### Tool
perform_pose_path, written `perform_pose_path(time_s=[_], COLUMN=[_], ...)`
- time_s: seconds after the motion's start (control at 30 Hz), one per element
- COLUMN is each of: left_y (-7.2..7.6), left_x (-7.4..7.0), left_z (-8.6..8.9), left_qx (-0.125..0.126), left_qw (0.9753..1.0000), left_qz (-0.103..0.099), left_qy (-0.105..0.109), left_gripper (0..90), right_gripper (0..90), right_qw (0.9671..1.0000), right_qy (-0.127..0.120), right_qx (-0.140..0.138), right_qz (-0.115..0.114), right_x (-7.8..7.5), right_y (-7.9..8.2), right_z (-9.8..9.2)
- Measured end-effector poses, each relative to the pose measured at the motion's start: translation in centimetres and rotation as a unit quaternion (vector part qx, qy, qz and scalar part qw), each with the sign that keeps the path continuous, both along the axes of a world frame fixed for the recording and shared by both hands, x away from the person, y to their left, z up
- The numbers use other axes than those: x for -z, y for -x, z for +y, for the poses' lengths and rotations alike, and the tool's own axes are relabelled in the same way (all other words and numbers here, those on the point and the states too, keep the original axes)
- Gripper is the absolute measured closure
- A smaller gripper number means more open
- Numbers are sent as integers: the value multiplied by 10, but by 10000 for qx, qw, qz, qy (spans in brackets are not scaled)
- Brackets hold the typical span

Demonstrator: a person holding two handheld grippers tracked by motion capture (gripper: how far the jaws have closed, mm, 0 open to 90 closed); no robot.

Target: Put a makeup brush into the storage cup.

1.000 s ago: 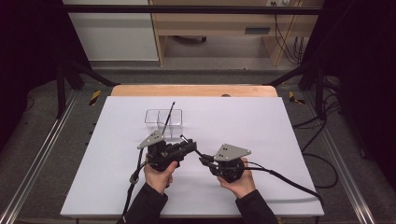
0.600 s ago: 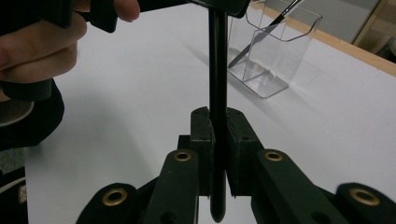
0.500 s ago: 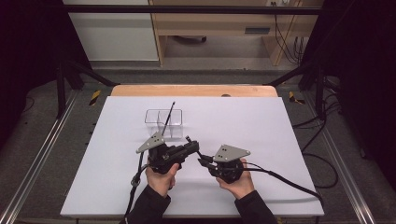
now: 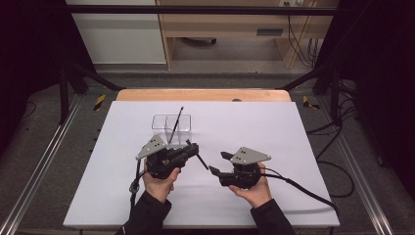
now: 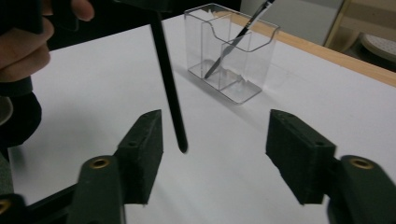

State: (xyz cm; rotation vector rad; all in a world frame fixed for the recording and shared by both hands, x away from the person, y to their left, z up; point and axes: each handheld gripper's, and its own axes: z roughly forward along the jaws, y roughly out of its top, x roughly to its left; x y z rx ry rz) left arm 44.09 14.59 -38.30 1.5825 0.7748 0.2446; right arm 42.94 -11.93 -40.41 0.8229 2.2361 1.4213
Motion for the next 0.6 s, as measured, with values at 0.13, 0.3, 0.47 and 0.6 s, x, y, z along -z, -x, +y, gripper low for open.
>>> perform_pose_path(time_s=[0.13, 0.3, 0.47, 0.6], left_y=[-1, -3, -7, -11], left_x=[-4, -8, -14, -23], left_z=[10, 20, 31, 40], left_qx=[-141, -286, -440, -594], left_qw=[9999, 9994, 9986, 9973], left_qz=[-43, -50, -53, -90], left_qy=[-79, -209, -283, -414], left_gripper=[834, 834, 834, 834], right_gripper=[250, 178, 136, 97], right_qw=[9995, 9980, 9958, 9935], right_qy=[-110, -136, -162, -109], right_qx=[273, 601, 880, 1091], right_qz=[105, 123, 217, 306], right_x=[-1, -2, -1, 2], right_y=[-3, -6, -7, -9], right_z=[-10, -23, -37, -47])
